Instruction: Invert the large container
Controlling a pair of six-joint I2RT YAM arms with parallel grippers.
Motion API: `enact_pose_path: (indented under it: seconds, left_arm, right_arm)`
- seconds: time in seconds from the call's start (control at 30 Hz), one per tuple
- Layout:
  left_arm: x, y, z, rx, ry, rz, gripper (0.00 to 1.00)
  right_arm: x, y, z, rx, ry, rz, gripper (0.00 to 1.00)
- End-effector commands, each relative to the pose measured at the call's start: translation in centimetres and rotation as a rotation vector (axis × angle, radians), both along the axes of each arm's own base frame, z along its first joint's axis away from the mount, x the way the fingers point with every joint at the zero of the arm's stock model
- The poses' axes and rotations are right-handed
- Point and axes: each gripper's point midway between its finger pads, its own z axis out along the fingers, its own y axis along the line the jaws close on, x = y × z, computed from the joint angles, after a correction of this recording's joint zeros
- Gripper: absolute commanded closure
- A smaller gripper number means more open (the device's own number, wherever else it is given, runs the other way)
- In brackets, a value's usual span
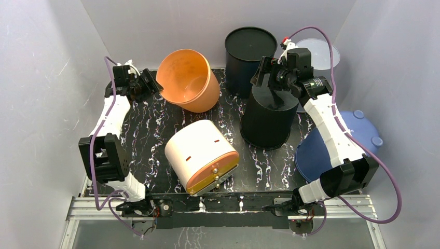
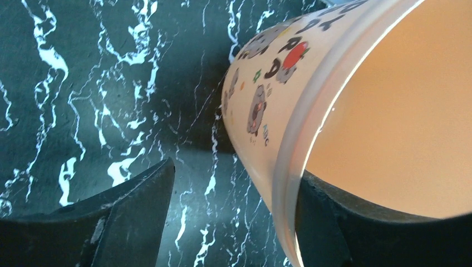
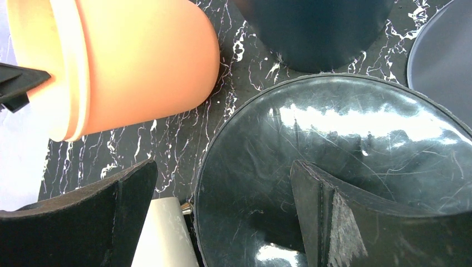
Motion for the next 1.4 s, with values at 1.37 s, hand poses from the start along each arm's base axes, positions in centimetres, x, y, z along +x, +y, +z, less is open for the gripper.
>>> enact_pose_path:
  seconds: [1.37]
  left_arm:
    - [-9.5, 13.8, 11.0, 0.25, -0.019, 0.497, 0.09]
  right_arm:
    - [0.0, 0.1, 0.9, 0.016, -0.058, 0.01, 0.09]
